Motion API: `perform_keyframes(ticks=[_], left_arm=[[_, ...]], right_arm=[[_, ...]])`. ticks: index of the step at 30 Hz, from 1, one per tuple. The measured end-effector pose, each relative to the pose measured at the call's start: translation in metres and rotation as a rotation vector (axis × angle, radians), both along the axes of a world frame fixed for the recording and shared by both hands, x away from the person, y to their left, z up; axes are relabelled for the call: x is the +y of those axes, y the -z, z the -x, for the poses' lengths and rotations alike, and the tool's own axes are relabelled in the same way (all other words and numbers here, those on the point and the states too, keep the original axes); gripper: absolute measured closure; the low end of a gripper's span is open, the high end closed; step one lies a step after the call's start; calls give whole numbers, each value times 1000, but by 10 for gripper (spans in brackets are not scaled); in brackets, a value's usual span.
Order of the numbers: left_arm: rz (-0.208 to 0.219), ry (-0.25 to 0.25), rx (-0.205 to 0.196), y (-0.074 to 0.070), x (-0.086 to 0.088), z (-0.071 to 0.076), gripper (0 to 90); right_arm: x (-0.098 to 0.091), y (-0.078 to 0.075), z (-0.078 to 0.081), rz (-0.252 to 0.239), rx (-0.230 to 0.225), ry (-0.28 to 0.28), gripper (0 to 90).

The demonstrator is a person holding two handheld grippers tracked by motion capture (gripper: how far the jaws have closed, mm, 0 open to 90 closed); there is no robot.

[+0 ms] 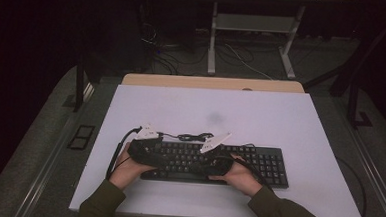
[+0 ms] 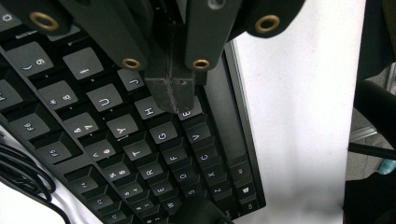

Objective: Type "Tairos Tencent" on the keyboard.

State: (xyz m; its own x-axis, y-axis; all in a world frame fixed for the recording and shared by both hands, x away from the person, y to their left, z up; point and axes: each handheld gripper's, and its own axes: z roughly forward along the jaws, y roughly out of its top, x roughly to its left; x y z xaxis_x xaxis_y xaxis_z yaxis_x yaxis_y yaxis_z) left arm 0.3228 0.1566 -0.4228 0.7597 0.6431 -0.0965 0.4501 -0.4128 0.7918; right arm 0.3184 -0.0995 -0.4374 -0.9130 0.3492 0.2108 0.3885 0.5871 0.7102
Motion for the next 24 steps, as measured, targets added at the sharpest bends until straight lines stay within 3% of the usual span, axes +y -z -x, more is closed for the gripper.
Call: perform_keyframes(ticks=[10, 17, 24], left_arm=[[0, 0, 0, 0, -1, 0, 161], [1, -1, 0, 0, -1, 0, 161], [-7, 7, -1, -1, 0, 1, 171]], right_arm=[[-8, -9, -3, -58, 1, 12, 887], [-15, -15, -5, -96, -4, 22, 734], [-21, -18, -7, -115, -11, 37, 510]])
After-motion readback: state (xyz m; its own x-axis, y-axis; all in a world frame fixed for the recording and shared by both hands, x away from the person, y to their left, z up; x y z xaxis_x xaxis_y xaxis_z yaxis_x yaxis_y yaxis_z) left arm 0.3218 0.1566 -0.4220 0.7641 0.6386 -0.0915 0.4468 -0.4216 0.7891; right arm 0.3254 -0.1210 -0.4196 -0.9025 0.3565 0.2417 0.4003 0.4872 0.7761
